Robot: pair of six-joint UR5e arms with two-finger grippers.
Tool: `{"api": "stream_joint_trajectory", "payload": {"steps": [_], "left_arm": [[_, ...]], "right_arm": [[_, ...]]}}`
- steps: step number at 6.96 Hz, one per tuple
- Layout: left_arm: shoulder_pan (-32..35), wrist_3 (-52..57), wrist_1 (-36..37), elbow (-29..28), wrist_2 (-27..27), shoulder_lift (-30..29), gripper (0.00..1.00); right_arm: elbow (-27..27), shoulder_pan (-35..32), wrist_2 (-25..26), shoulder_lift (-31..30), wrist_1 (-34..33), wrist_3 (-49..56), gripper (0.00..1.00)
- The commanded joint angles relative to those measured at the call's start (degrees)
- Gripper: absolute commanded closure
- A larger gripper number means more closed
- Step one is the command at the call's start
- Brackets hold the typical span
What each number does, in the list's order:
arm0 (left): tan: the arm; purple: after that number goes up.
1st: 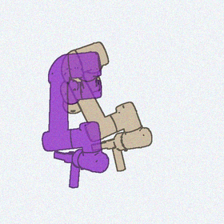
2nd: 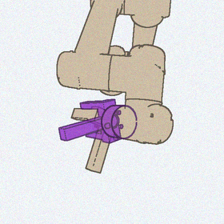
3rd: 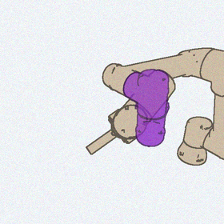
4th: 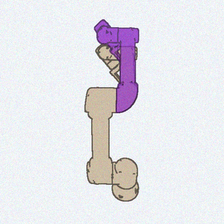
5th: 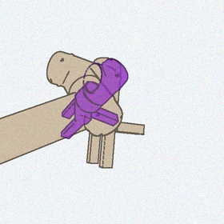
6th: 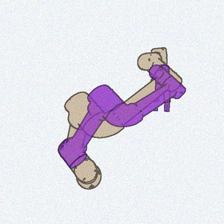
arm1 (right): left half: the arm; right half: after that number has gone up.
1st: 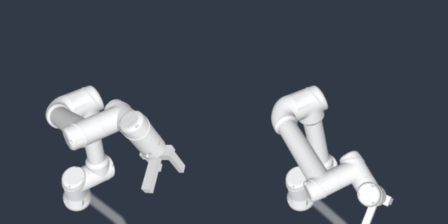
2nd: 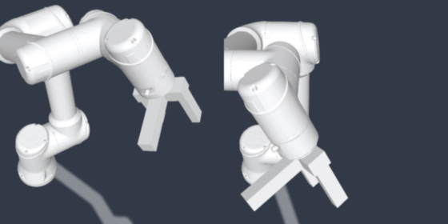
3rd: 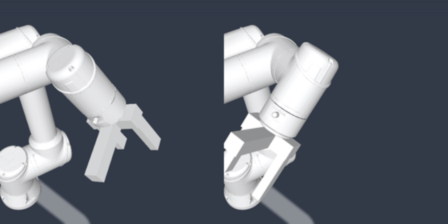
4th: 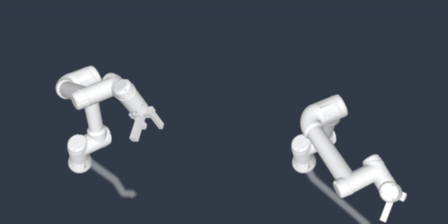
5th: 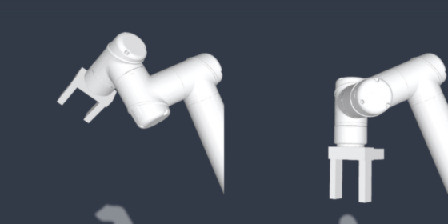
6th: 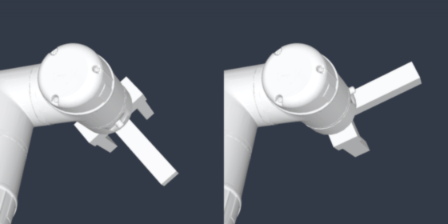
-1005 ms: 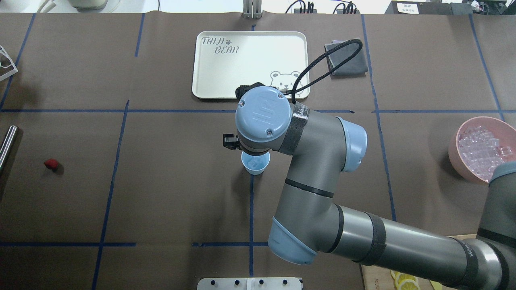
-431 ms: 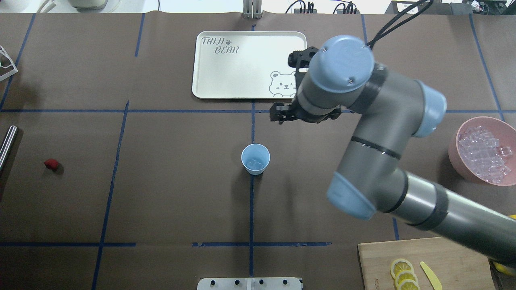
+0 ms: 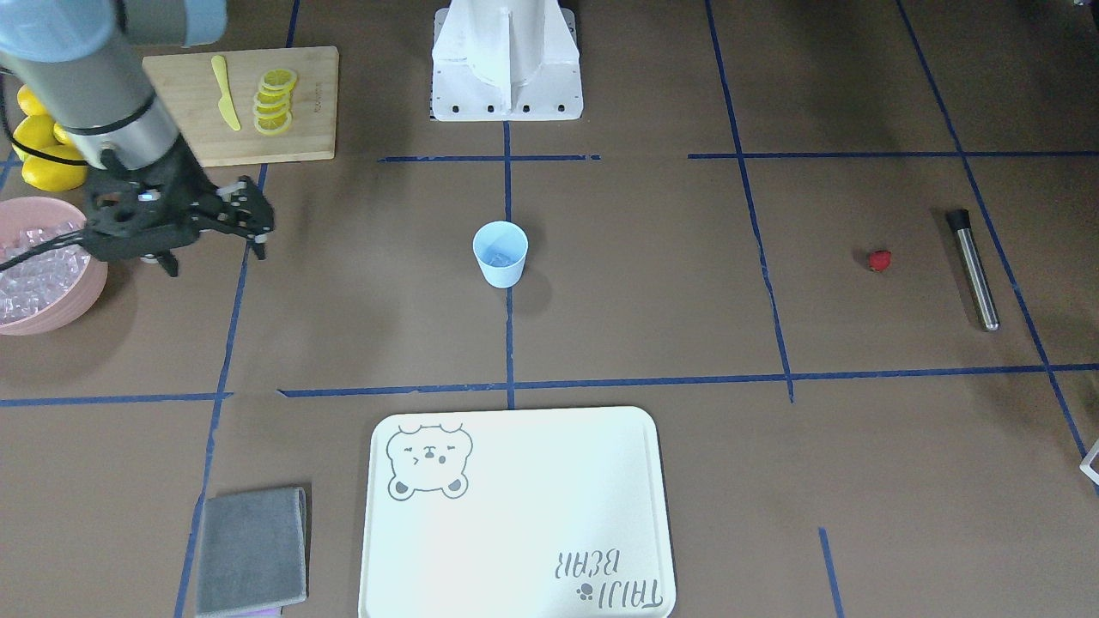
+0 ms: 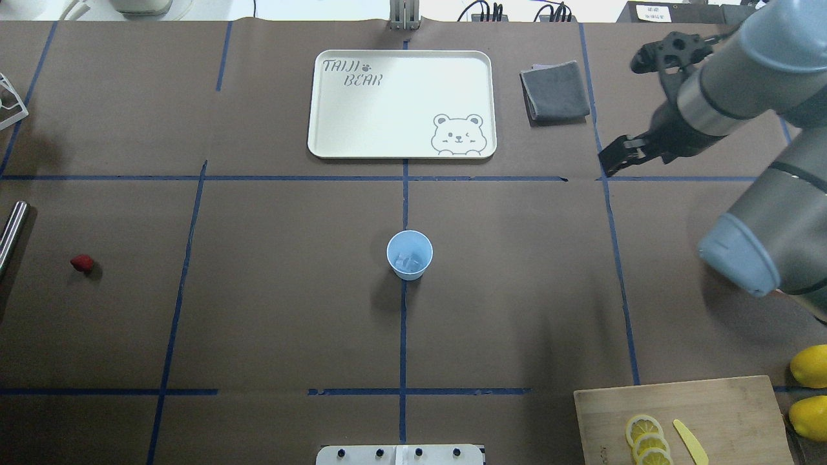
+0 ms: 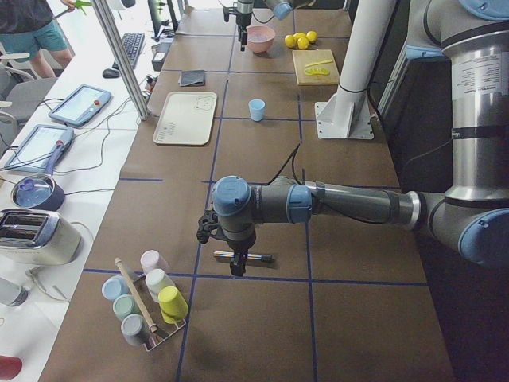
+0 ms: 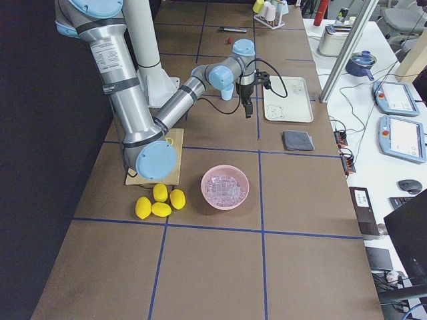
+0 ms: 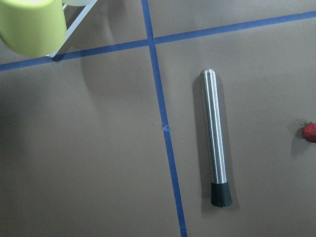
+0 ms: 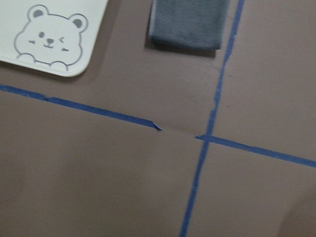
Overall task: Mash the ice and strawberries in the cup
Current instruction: 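Move the right gripper back to the pink ice bowl, then grasp a third ice cube from the pink bowl with the right gripper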
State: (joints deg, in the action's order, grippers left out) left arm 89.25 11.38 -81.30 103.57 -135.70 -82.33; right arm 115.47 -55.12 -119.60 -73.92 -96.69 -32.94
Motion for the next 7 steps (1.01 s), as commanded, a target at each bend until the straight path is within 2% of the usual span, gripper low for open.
{"api": "stream_joint_trajectory", "payload": {"steps": [1, 2, 3, 4, 5, 6, 7], "left_arm": [[0.0, 0.0, 0.0, 0.0, 0.0, 0.1, 0.00], [0.0, 0.0, 0.0, 0.3, -0.1, 0.1, 0.00], [0.0, 0.0, 0.0, 0.4, 0.0, 0.1, 0.00], [0.0, 0.0, 0.0, 0.4, 0.0, 0.0, 0.00], [0.0, 0.0, 0.0, 0.5, -0.1, 0.1, 0.00], [0.0, 0.0, 0.0, 0.5, 0.0, 0.1, 0.00], [0.0, 0.0, 0.0, 0.5, 0.0, 0.1, 0.00]], "right_arm": [[1.9, -8.4, -5.5, -10.5, 0.1, 14.2, 0.01], [1.4, -10.8, -5.6, -15.8, 4.6, 18.9, 0.01], [-0.6, -11.5, -5.6, -21.6, 12.8, 19.5, 0.01], [-5.6, -11.5, -5.6, -26.1, 24.8, 19.2, 0.01], [-10.6, -11.5, -5.6, -26.7, 30.8, 19.6, 0.02], [-14.7, -11.4, -5.6, -26.7, 34.2, 19.2, 0.06], [-15.7, -11.4, -5.6, -26.6, 35.1, 19.0, 0.13]]}}
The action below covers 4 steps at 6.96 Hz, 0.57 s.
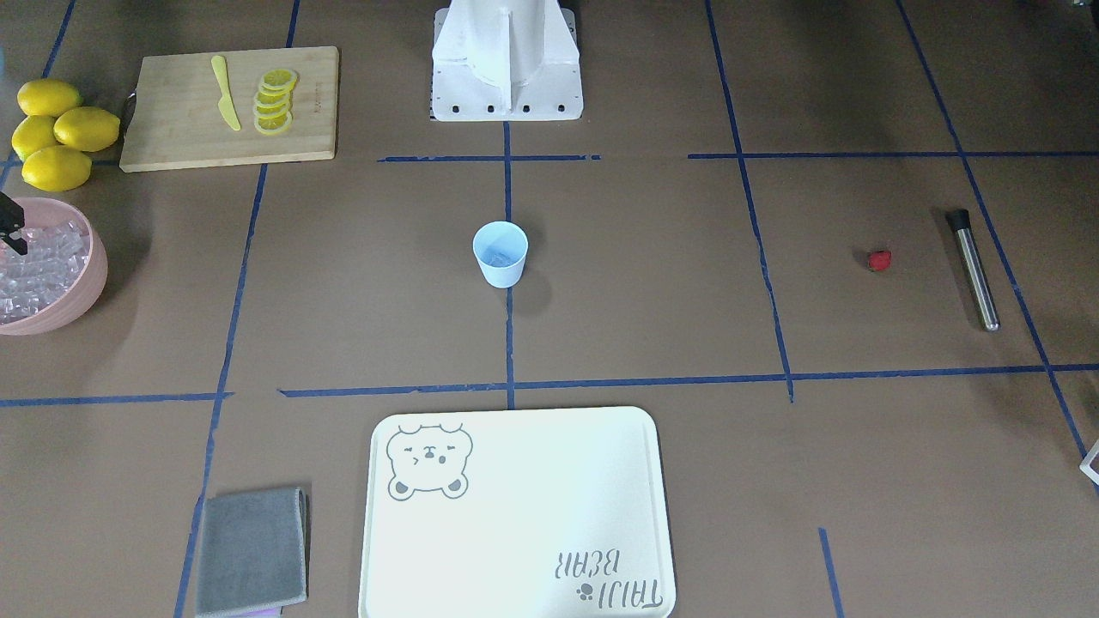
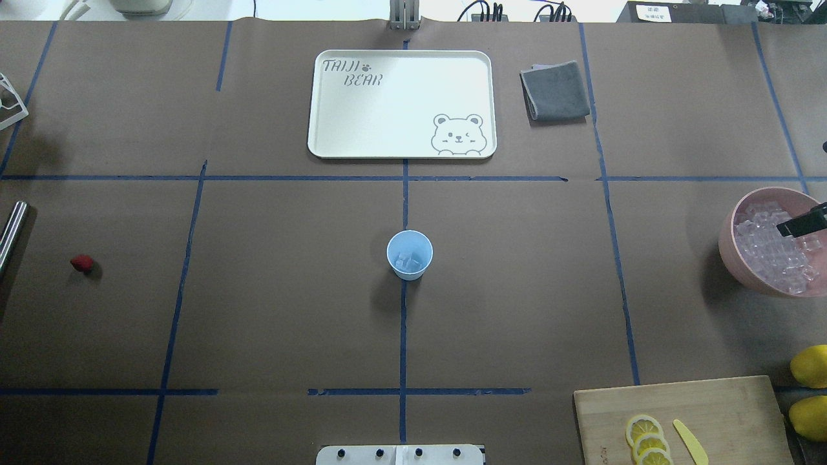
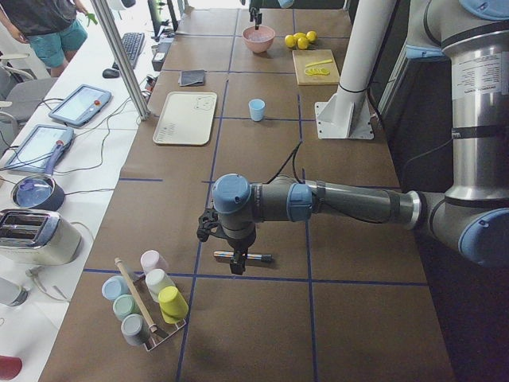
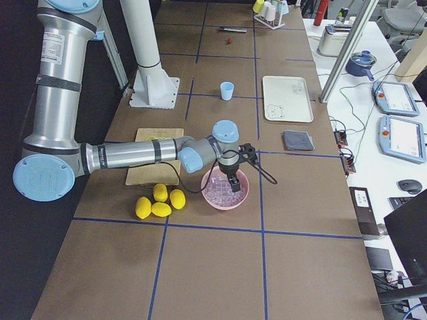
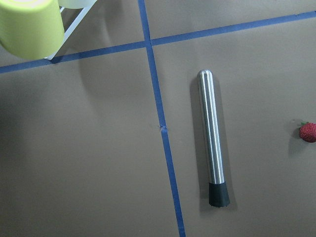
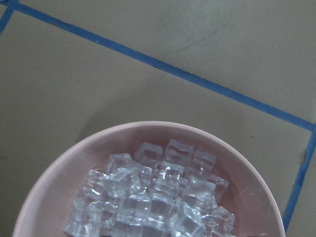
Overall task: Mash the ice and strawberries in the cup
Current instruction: 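Grasp a third ice cube from the pink bowl with the right gripper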
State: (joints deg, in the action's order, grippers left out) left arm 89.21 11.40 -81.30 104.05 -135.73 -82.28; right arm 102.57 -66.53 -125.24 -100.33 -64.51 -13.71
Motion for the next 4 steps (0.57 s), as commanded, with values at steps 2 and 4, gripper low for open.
{"api": "stream_joint_trajectory", "payload": {"steps": [2, 4], "left_arm": [[0.0, 0.0, 0.0, 0.1, -0.1, 0.0, 0.00], [0.0, 0.0, 0.1, 0.1, -0.1, 0.1, 0.00]], "right_arm": [[-3.3, 0.2, 0.0, 0.3, 2.9, -0.5, 0.27], [-3.4, 0.2, 0.0, 0.5, 2.8, -1.1, 0.32]]}}
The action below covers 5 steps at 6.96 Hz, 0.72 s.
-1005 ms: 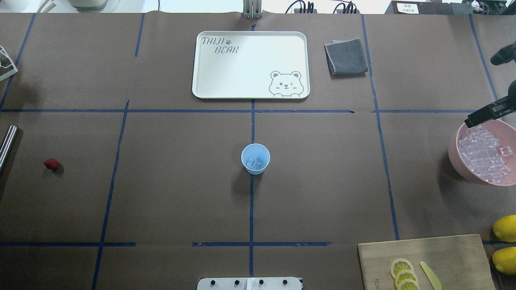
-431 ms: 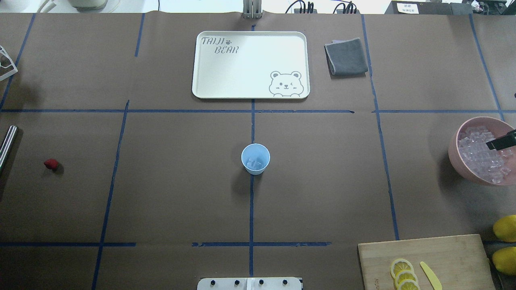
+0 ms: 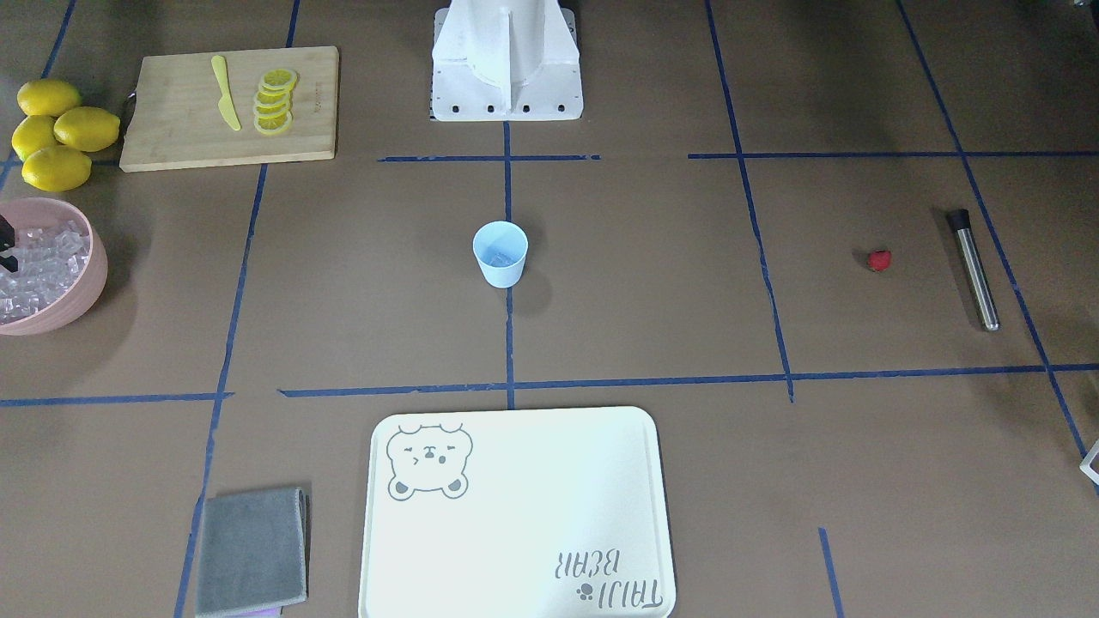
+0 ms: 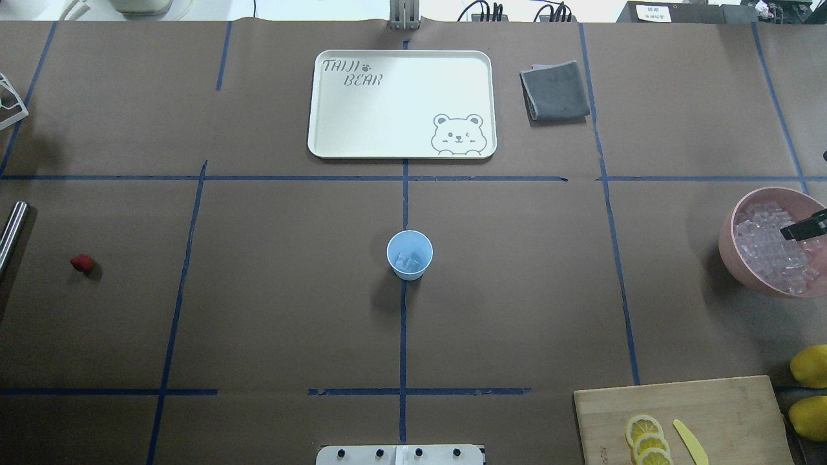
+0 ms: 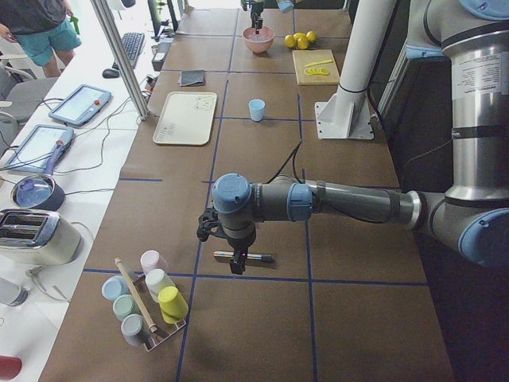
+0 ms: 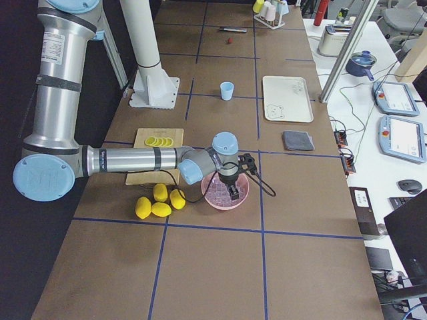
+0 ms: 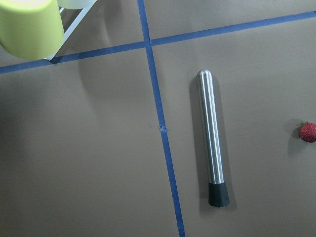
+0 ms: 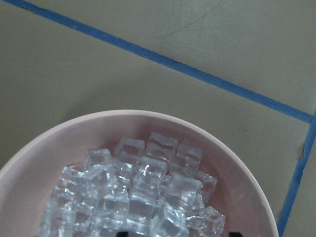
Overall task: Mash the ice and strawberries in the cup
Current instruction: 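Grasp a third ice cube from the pink bowl with the right gripper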
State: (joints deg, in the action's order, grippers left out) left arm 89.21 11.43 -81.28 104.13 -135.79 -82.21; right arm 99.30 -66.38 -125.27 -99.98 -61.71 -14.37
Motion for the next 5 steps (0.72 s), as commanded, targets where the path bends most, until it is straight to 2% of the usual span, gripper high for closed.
{"api": "stream_joint_trajectory", "payload": {"steps": [1, 5], "left_arm": [[0.0, 0.0, 0.1, 0.0, 0.0, 0.0, 0.00], [0.0, 0.0, 0.1, 0.0, 0.0, 0.4, 0.00]], "right_arm": [[-0.5, 0.2, -0.1, 0.4, 0.0, -0.9, 0.33], [-2.8, 0.6, -0.1, 2.0, 0.0, -1.3, 0.34]]}}
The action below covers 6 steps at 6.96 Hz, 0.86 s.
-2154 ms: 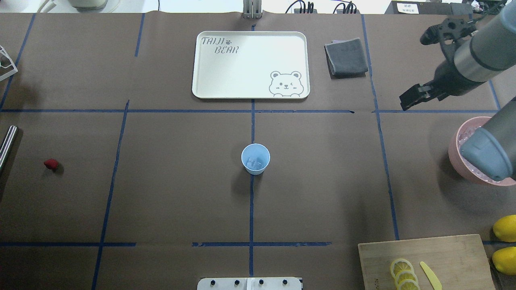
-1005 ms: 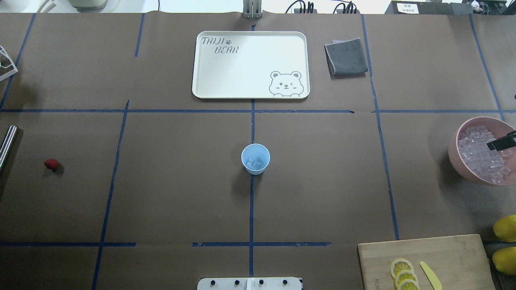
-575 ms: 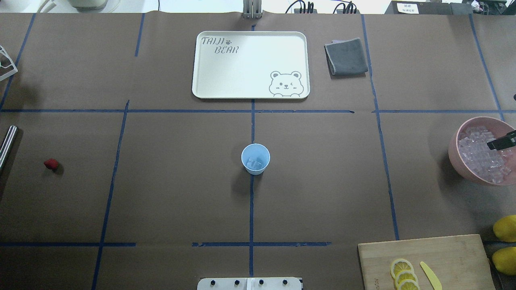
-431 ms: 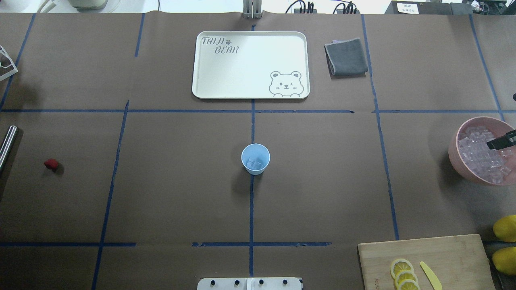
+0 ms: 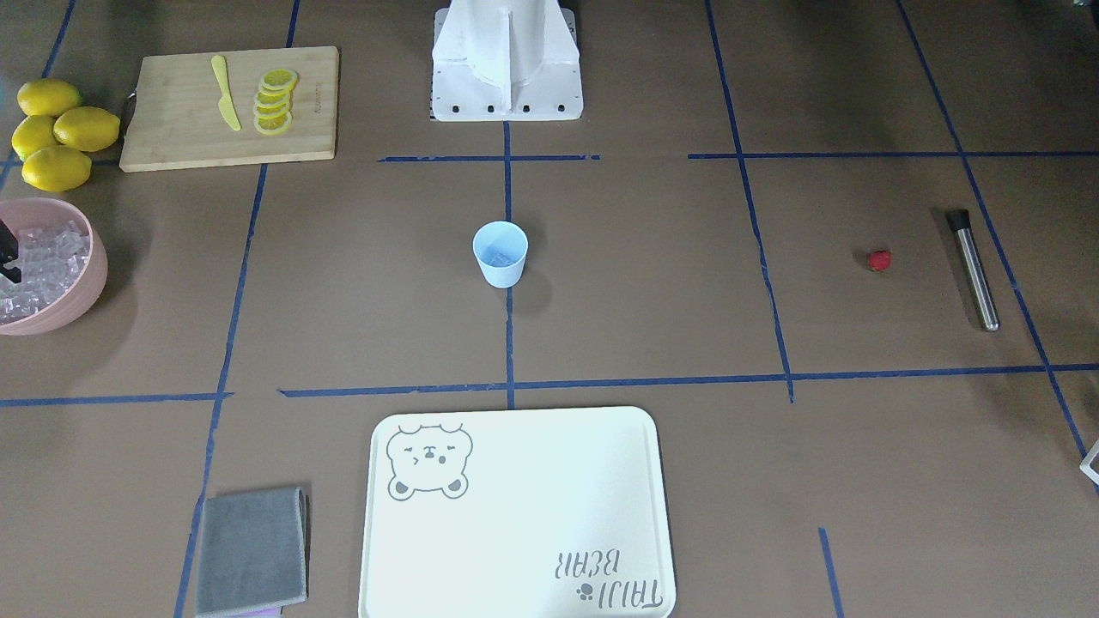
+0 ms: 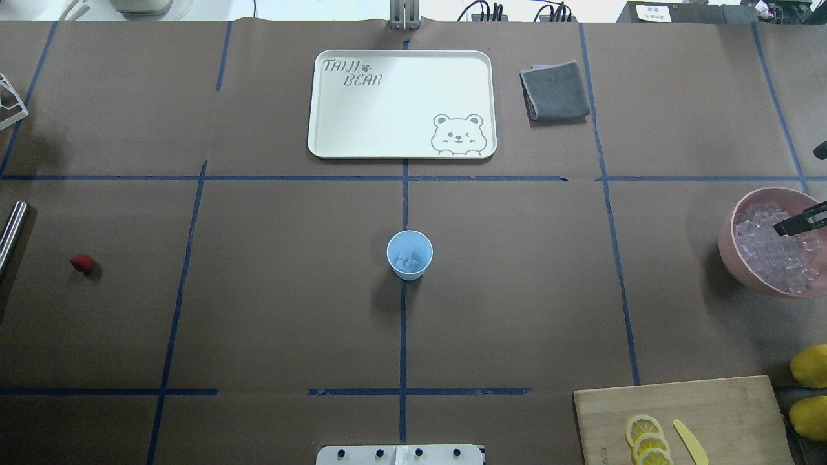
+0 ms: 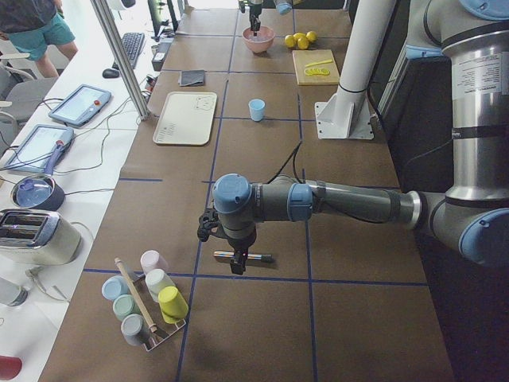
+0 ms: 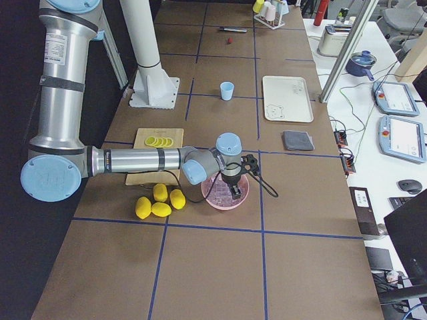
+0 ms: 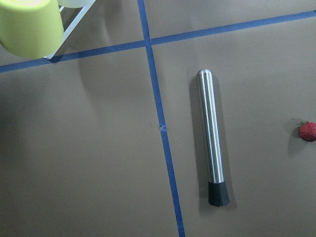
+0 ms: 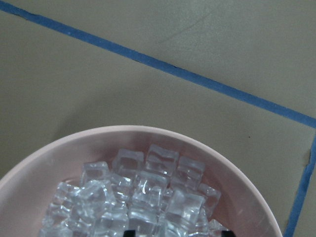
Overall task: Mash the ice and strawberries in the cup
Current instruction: 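Grasp a third ice cube from the pink bowl with the right gripper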
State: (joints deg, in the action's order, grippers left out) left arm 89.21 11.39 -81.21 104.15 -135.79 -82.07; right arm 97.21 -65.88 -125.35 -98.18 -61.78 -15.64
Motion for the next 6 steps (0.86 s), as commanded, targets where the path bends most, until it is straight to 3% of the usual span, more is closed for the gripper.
{"api": "stream_joint_trajectory", "payload": {"steps": [1, 2, 3, 6], "left_arm": [[-0.1, 0.0, 0.0, 0.1, 0.0, 0.3, 0.00], [-0.1, 0.0, 0.0, 0.1, 0.0, 0.2, 0.00], [0.0, 0.0, 0.0, 0.2, 0.0, 0.3, 0.00], [0.0, 0.0, 0.0, 0.4, 0.0, 0.5, 0.00]], "right_arm": [[-0.9, 0.1, -0.2, 0.2, 0.1, 0.0, 0.42], [-0.8, 0.1, -0.3, 0.2, 0.1, 0.0, 0.71], [-0.8, 0.1, -1.1, 0.2, 0.2, 0.0, 0.82], [2.5, 0.0, -3.7, 0.4, -0.8, -0.1, 0.86]]}}
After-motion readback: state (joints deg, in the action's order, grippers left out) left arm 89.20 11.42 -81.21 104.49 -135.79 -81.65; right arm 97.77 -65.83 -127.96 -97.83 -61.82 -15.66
